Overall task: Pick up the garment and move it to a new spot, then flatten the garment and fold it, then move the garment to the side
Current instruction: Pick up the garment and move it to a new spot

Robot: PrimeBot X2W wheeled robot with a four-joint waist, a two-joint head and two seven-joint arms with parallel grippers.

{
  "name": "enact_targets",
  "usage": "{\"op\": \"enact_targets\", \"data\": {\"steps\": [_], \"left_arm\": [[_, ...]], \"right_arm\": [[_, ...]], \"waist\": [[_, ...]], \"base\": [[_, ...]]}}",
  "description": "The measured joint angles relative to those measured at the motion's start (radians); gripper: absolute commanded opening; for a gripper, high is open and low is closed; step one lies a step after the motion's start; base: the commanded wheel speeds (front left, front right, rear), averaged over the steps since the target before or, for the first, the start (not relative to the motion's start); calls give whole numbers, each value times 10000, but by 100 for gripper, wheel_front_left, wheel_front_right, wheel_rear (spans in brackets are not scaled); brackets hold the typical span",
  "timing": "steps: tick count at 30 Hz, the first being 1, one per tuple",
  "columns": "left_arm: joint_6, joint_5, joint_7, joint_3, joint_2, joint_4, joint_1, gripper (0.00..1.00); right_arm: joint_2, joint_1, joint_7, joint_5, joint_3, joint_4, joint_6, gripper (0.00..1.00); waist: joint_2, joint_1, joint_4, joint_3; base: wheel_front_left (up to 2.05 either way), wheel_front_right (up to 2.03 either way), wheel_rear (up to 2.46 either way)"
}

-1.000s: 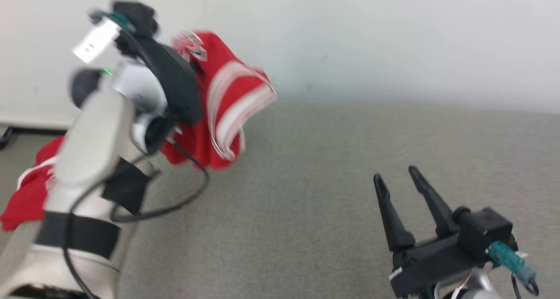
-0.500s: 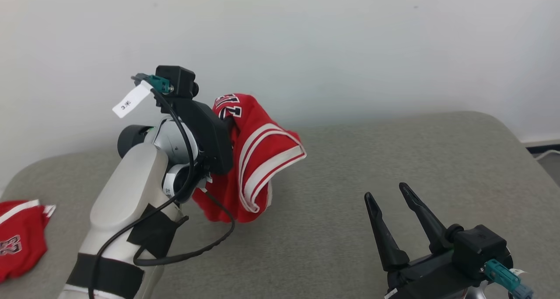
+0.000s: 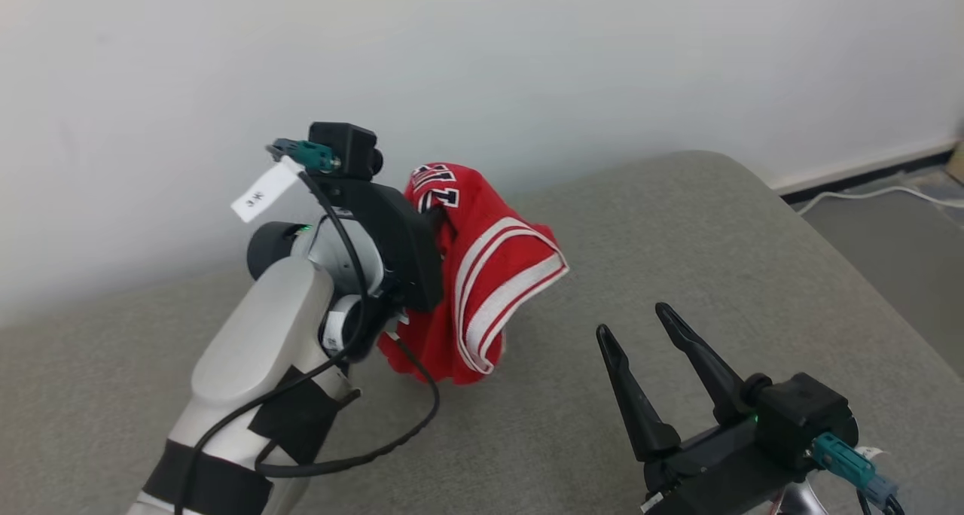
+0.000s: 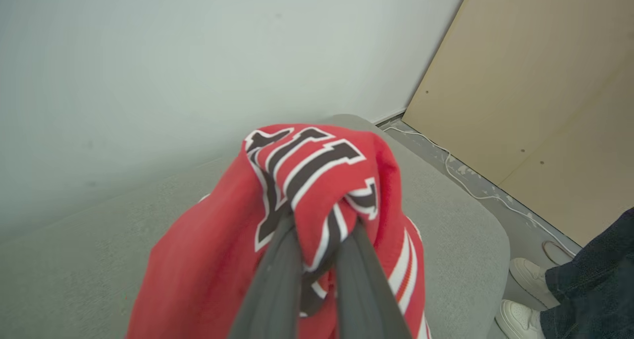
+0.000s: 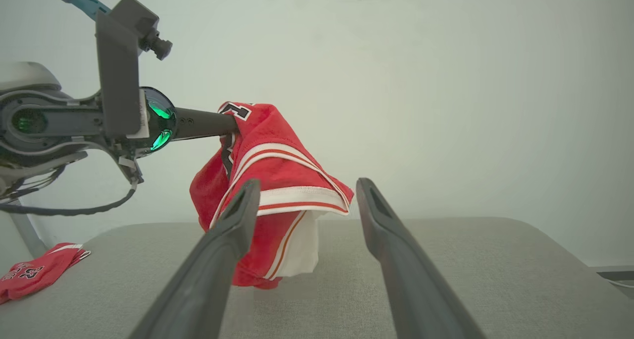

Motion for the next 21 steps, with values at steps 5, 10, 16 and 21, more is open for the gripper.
{"op": "enact_targets", "data": {"steps": [5,10,16,21], "left_arm": [[291,-205,-207,-573,15,130,0,0],[431,-527,-353,-1333,12,564,-6,100],[462,-798,-483,-1774,27,930,-46,100],[502,-1099,-706,-1979,29,1106,-212,100]], "right_arm": [[102,-182,19,2,90,19,56,100],[125,-248,8,4,-2,86,54,100],[165,-297,-69,6,-33,265,54,100],[161,-317,-125,17,-144,380,54,100]], "waist": [[0,0,-455,263],[0,1,-671,625],[1,1,-617,831],[1,1,-389,829]], "base": [[0,0,0],[0,0,0],[0,0,0],[0,0,0]]}}
